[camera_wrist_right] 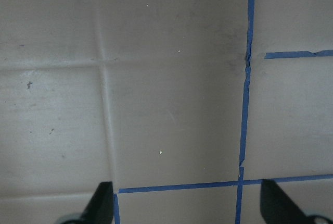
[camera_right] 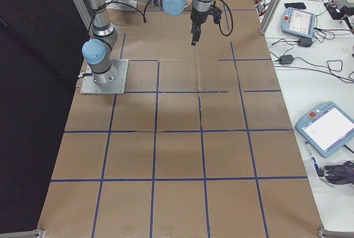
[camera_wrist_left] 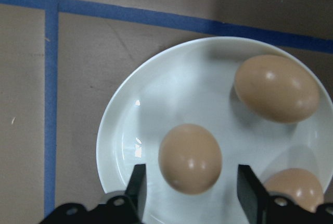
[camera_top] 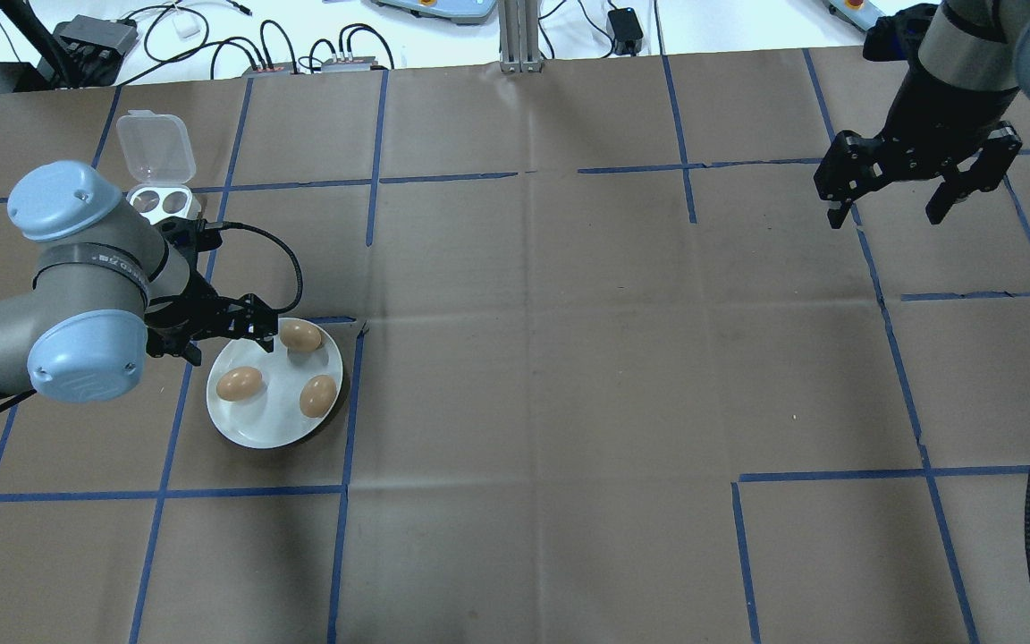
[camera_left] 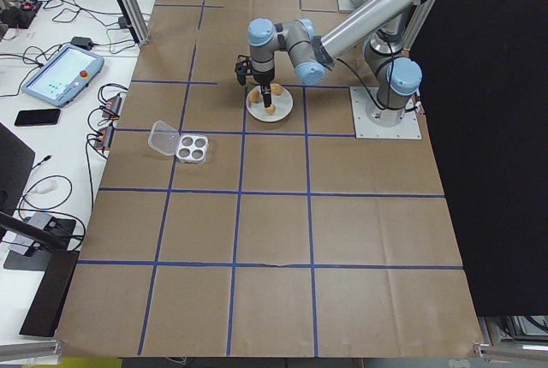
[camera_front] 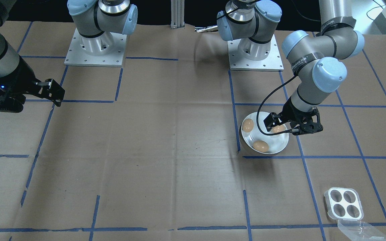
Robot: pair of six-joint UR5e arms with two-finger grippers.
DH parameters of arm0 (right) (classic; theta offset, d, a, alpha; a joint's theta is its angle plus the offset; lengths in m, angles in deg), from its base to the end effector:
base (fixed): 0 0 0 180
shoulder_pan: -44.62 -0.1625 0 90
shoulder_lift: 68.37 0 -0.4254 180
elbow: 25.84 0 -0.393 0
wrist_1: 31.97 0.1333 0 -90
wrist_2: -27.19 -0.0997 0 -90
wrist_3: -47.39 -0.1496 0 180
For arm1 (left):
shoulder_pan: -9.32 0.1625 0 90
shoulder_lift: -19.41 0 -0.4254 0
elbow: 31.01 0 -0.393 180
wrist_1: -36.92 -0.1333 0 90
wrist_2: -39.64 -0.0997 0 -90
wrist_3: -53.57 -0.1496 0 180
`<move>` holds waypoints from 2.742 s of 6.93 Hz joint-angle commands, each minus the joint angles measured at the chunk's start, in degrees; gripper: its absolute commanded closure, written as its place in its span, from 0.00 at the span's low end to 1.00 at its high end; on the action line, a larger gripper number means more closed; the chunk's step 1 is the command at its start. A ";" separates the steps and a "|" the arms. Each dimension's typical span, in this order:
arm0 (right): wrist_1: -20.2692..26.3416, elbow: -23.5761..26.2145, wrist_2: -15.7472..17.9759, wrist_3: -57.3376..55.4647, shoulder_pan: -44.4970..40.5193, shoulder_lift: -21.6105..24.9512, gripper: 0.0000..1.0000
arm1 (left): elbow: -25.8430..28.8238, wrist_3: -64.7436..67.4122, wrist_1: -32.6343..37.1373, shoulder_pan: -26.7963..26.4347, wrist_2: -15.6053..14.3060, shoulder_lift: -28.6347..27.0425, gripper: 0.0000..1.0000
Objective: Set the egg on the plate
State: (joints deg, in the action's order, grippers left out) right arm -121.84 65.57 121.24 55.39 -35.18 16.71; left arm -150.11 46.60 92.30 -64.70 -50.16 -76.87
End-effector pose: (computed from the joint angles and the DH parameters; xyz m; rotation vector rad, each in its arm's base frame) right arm 0.0306 -0.5231 0.3835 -0.0531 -3.0835 -0.1891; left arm -0.0007 -0.4836 0.2069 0.2463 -3.1258 -0.0193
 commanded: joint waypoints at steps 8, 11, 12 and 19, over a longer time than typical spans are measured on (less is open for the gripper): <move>0.04 0.00 0.00 0.00 0.00 0.00 0.00 | 29.25 14.50 32.31 -10.50 0.15 5.25 0.00; 0.04 0.00 0.00 0.00 0.00 0.00 0.00 | 34.89 18.83 38.30 -14.91 -0.12 3.12 0.00; 0.04 0.00 0.00 0.00 0.00 0.00 0.00 | 34.81 21.36 38.40 -15.97 -0.12 2.94 0.00; 0.04 0.00 0.00 0.00 0.00 0.00 0.00 | 34.28 21.74 37.52 -17.21 -0.12 1.27 0.00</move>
State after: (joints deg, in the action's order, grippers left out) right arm -121.83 65.57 121.24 55.39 -35.18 16.71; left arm -115.91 68.41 129.83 -81.91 -50.21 -75.58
